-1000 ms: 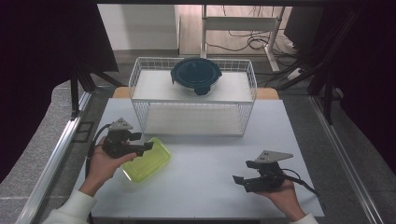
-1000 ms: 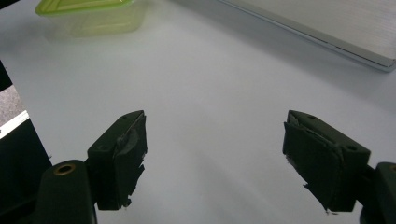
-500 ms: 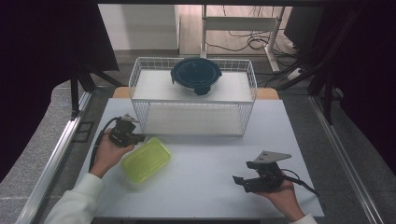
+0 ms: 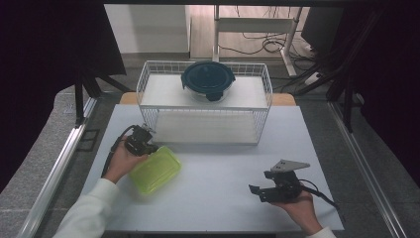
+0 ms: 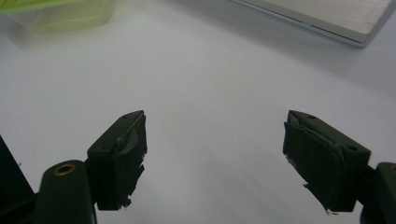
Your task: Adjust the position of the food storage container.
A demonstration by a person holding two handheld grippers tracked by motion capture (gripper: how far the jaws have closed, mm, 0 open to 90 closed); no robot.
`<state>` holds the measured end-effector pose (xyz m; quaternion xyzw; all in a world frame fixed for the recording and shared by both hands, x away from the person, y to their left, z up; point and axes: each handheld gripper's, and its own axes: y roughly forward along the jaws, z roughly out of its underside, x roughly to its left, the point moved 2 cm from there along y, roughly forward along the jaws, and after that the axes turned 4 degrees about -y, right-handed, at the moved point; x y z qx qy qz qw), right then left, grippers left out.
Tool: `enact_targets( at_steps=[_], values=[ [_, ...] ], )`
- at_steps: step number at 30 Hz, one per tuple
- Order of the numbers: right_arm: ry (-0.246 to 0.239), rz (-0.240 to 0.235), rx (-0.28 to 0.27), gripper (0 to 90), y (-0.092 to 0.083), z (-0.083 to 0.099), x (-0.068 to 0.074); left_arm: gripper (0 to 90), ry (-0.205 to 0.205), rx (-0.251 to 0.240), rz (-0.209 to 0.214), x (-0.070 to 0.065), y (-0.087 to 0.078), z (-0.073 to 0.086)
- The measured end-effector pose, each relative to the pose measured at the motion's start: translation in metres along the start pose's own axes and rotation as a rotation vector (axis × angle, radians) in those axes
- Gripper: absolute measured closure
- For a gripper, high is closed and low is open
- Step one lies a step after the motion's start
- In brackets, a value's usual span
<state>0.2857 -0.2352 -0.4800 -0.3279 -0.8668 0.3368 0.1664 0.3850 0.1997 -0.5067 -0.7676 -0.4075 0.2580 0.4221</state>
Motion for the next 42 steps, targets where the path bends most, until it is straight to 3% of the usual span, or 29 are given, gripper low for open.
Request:
enact_targets(
  at_steps=[5, 12, 16, 22, 27, 31, 36, 38, 42],
  values=[
    [0.021, 0.019, -0.003, 21.6, -0.001, 0.001, -0.004, 90.0, 0.084, 0.02, -0.013, -0.013, 0.0, -0.008],
    [0.018, 0.027, -0.006, 21.6, -0.001, 0.002, -0.005, 90.0, 0.186, 0.053, 0.048, -0.037, 0.004, -0.014],
    [0.016, 0.028, -0.002, 21.6, -0.001, 0.002, -0.005, 90.0, 0.215, 0.039, 0.089, -0.054, 0.004, -0.015],
    [0.014, 0.03, 0.003, 21.5, 0.0, 0.002, -0.005, 90.0, 0.253, 0.058, 0.085, -0.06, 0.002, -0.013],
    [0.017, 0.03, 0.002, 21.6, -0.001, 0.002, -0.005, 90.0, 0.203, 0.015, 0.046, -0.051, -0.009, -0.014],
    [0.02, 0.028, -0.002, 21.6, -0.001, 0.002, -0.005, 90.0, 0.116, -0.036, 0.029, -0.038, -0.03, -0.006],
    [0.021, 0.031, -0.002, 21.6, -0.001, 0.002, -0.005, 90.0, -0.044, -0.096, -0.011, -0.017, -0.059, 0.022],
    [0.018, 0.028, -0.001, 21.5, -0.001, 0.002, -0.005, 90.0, -0.085, -0.107, -0.032, -0.012, -0.069, 0.037],
    [0.025, 0.025, -0.009, 21.5, -0.003, 0.001, -0.005, 90.0, -0.174, -0.123, -0.017, -0.005, -0.08, 0.072]
  ],
)
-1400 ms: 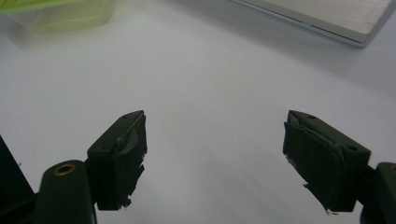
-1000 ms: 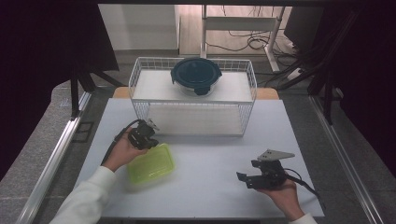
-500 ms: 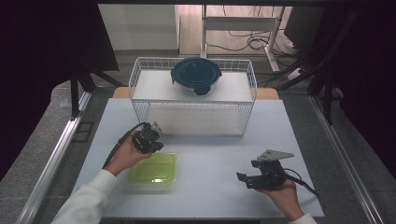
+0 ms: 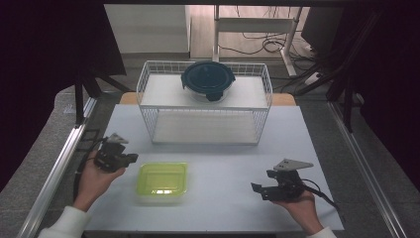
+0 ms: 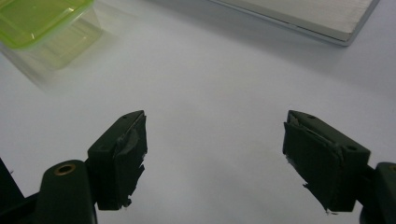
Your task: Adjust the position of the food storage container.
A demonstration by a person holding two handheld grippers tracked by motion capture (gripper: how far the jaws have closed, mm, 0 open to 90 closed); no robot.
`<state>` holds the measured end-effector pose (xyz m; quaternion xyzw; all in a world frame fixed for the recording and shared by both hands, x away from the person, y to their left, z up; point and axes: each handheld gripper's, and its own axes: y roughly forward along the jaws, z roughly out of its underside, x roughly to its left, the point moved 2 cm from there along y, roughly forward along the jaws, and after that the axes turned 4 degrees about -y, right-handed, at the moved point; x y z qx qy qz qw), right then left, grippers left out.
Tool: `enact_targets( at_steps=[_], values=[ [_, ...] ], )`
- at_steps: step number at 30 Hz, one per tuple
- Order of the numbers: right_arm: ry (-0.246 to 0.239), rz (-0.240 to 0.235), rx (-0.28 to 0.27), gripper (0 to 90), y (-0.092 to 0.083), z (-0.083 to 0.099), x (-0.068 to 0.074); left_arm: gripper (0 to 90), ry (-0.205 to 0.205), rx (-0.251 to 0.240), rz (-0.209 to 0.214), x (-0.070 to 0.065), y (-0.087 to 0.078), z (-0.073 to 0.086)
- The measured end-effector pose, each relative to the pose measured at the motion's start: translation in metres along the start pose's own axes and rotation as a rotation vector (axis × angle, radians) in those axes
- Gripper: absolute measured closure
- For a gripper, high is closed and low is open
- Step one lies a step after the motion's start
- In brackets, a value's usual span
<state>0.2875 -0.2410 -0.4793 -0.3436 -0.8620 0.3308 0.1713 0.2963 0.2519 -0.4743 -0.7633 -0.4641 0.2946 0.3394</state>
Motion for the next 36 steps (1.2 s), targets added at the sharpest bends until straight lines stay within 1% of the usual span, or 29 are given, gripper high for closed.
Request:
enact_targets(
  at_steps=[2, 5, 8, 12, 16, 20, 22, 28, 31, 36],
  values=[
    [0.009, -0.006, -0.008, 21.5, 0.0, -0.001, -0.001, 90.0, -0.032, 0.003, 0.005, 0.003, -0.002, 0.015],
    [0.015, -0.013, -0.016, 21.5, 0.0, -0.001, -0.001, 90.0, -0.058, 0.013, 0.012, 0.005, -0.003, 0.033],
    [0.02, -0.017, -0.023, 21.1, 0.001, -0.002, 0.0, 90.0, -0.075, 0.026, 0.018, 0.004, -0.001, 0.044],
    [0.022, -0.015, -0.025, 20.9, 0.001, -0.002, 0.0, 90.0, -0.097, 0.051, 0.035, 0.003, 0.005, 0.052],
    [0.019, -0.006, -0.03, 20.9, 0.0, -0.001, 0.0, 90.0, -0.101, 0.077, 0.038, 0.002, 0.013, 0.054],
    [0.013, 0.001, -0.028, 20.9, 0.0, -0.001, 0.0, 90.0, -0.081, 0.116, 0.056, -0.004, 0.024, 0.055],
    [0.012, 0.006, -0.028, 20.9, 0.0, -0.001, 0.0, 90.0, -0.071, 0.126, 0.066, -0.009, 0.027, 0.054],
    [0.014, 0.005, -0.028, 20.9, -0.001, 0.0, 0.001, 90.0, -0.057, 0.136, 0.072, -0.016, 0.032, 0.052],
    [0.015, 0.005, -0.028, 20.9, 0.0, 0.0, 0.001, 90.0, -0.052, 0.135, 0.085, -0.02, 0.034, 0.05],
    [0.009, -0.003, -0.019, 20.9, 0.001, 0.0, 0.001, 90.0, -0.025, 0.146, 0.1, -0.029, 0.038, 0.044]
  ],
)
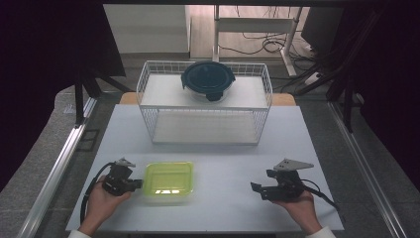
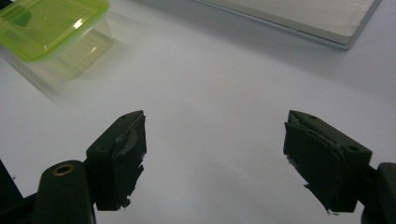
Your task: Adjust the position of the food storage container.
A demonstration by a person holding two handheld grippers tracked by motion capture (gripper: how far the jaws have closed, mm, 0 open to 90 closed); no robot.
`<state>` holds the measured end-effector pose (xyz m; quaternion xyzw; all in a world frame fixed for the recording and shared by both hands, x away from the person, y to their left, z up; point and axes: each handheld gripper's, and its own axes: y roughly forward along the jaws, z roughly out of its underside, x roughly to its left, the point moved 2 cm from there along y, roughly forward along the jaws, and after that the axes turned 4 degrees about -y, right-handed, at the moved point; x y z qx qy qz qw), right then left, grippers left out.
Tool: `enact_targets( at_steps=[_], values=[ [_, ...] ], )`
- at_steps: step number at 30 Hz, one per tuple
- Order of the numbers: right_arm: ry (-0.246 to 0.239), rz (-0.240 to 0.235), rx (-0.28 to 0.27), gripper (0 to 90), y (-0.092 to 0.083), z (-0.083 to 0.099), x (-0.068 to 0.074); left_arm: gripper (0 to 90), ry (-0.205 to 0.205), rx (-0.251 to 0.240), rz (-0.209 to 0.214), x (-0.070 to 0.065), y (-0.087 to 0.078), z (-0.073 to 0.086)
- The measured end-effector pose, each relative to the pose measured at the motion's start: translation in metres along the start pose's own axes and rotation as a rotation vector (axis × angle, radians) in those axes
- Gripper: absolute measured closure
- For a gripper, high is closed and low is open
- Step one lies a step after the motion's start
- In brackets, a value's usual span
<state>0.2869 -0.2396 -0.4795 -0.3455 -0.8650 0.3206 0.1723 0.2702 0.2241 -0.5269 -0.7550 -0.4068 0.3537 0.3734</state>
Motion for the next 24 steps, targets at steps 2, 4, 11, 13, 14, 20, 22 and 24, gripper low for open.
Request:
enact_targets(
  at_steps=[2, 4, 11, 13, 14, 20, 22, 24],
  values=[
    [-0.001, 0.0, 0.002, 20.9, 0.0, 0.0, 0.0, 90.0, 0.009, 0.004, 0.005, -0.004, 0.002, -0.002],
    [-0.004, 0.002, 0.003, 20.9, 0.0, 0.0, 0.0, 90.0, 0.021, 0.005, 0.01, -0.009, 0.004, -0.005],
    [-0.008, 0.001, 0.013, 20.9, 0.001, 0.001, 0.001, 90.0, 0.042, 0.012, 0.009, -0.02, 0.011, -0.011],
    [-0.008, 0.002, 0.015, 20.9, 0.001, 0.001, 0.001, 90.0, 0.038, 0.01, 0.014, -0.023, 0.012, -0.012],
    [-0.008, 0.003, 0.014, 20.9, 0.001, 0.001, 0.001, 90.0, 0.042, 0.012, 0.017, -0.024, 0.013, -0.013],
    [-0.006, 0.003, 0.013, 20.9, 0.001, 0.001, 0.0, 90.0, 0.057, 0.017, 0.029, -0.031, 0.018, -0.018],
    [-0.006, 0.003, 0.015, 20.9, 0.001, 0.001, 0.001, 90.0, 0.054, 0.015, 0.035, -0.034, 0.02, -0.02],
    [-0.006, 0.002, 0.016, 20.9, 0.002, 0.001, 0.001, 90.0, 0.056, 0.016, 0.039, -0.037, 0.022, -0.022]
  ],
)
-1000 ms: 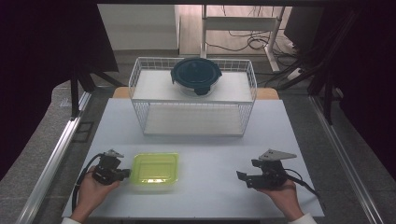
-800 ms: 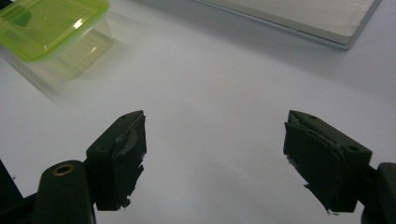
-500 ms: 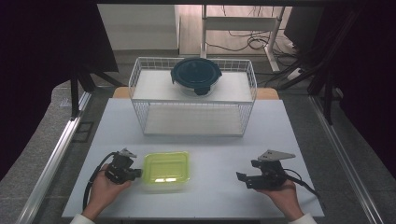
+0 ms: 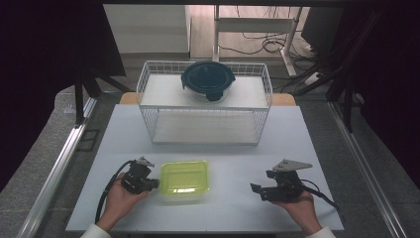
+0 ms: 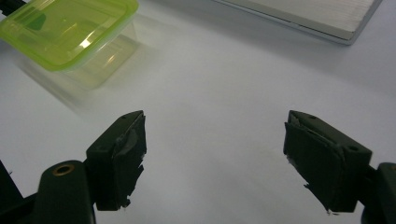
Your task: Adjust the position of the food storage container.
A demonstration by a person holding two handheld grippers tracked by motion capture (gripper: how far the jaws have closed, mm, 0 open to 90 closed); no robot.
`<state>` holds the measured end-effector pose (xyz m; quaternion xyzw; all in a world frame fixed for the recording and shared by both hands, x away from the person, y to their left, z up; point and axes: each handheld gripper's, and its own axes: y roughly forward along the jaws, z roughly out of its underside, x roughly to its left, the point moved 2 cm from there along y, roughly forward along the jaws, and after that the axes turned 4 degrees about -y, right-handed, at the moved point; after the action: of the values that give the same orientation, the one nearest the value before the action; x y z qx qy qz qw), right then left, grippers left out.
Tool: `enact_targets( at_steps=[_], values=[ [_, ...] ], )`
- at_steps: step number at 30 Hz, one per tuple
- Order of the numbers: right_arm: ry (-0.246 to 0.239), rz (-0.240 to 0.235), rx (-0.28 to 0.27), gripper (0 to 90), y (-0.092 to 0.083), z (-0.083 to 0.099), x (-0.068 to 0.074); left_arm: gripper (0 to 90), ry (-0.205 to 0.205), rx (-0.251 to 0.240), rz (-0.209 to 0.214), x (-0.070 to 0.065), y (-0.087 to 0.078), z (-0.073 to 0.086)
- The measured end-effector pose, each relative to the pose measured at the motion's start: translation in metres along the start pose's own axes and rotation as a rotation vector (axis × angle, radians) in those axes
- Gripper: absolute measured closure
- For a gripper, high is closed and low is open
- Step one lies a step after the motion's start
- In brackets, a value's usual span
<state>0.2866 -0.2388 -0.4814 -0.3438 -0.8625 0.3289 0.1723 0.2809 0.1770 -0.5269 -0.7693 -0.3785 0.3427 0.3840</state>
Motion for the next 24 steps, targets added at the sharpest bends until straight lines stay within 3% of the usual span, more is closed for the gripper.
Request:
enact_targets(
  at_steps=[8, 17, 24],
  values=[
    [-0.002, 0.002, 0.002, 20.9, 0.0, 0.0, 0.0, 90.0, 0.017, 0.013, 0.017, -0.011, 0.013, -0.014],
    [-0.004, -0.001, 0.008, 20.9, 0.002, 0.001, 0.0, 90.0, 0.061, 0.018, 0.036, -0.032, 0.029, -0.033],
    [-0.003, -0.002, 0.007, 20.9, 0.001, 0.001, 0.001, 90.0, 0.057, 0.016, 0.051, -0.037, 0.035, -0.038]
  ],
)
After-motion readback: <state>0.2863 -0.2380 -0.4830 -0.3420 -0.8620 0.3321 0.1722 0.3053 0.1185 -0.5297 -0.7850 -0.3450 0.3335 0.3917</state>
